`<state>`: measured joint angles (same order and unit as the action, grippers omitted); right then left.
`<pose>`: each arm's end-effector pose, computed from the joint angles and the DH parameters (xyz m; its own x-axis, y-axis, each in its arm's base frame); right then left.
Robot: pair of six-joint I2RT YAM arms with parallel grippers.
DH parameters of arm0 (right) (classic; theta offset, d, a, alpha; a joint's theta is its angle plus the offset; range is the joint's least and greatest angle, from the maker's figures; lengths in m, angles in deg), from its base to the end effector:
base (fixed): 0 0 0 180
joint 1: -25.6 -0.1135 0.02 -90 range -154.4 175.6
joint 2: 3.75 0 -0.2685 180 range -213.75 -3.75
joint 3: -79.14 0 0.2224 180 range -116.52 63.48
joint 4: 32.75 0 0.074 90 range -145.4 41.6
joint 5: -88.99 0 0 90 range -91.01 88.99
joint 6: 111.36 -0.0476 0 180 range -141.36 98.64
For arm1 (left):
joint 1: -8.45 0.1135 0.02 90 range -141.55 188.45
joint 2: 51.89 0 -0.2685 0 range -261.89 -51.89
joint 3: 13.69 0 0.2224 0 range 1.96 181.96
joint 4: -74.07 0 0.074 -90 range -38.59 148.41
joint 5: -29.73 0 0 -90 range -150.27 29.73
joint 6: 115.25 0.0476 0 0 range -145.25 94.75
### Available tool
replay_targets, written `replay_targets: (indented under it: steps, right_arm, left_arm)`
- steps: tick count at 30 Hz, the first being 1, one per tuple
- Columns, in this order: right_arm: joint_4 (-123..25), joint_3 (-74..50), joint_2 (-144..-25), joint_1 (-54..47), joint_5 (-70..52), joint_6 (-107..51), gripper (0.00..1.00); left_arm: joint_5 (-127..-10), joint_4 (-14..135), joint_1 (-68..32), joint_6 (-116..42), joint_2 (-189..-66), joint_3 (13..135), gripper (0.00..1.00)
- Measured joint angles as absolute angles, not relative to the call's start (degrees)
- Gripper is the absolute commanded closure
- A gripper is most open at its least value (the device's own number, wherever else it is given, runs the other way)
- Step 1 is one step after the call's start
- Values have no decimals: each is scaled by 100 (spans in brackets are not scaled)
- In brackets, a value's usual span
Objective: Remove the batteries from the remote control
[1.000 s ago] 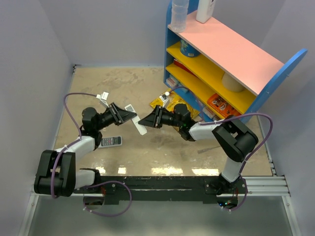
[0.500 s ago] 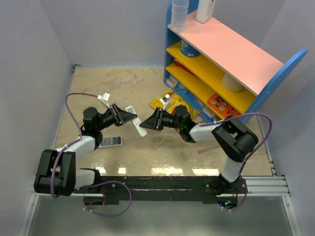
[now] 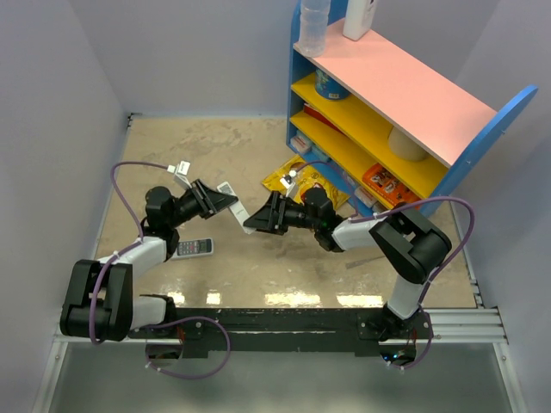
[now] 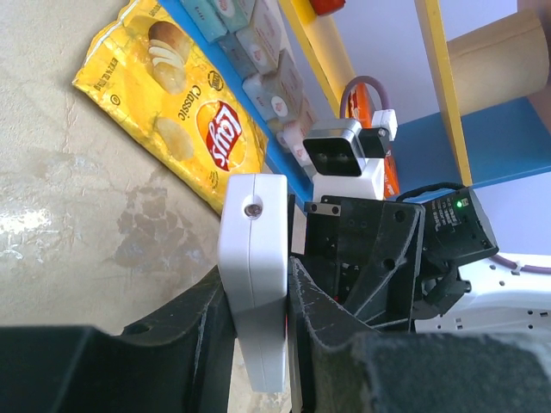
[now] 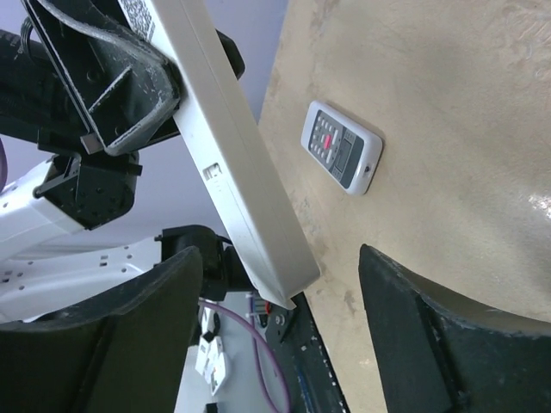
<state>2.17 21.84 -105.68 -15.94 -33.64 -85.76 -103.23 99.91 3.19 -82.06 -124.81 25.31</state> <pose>0.2421 0.2488 0.2007 -0.9170 0.2023 -0.3439 -0.2994 0.2209 0.9282 0.2295 -0.0537 0.2308 -0.6950 -0.5510 -0.4618 0.2874 0.3759 -0.8810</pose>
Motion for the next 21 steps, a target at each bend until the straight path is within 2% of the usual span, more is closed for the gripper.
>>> replay_targets:
  steps: [8, 12, 21]
  right_arm:
    - [162, 2022, -10568, -1590, -3324, -8799, 23]
    - [147, 1781, -10574, -1590, -3305, -8843, 27]
    - [48, 1613, -10703, -1586, -3206, -8850, 46]
  left_arm:
    - [-10327, 10085, 319, -8268, -12462, 2531, 100]
    - [-10338, 10209, 319, -8325, -12453, 2529, 100]
    - [-10355, 10389, 317, -8462, -12453, 2529, 100]
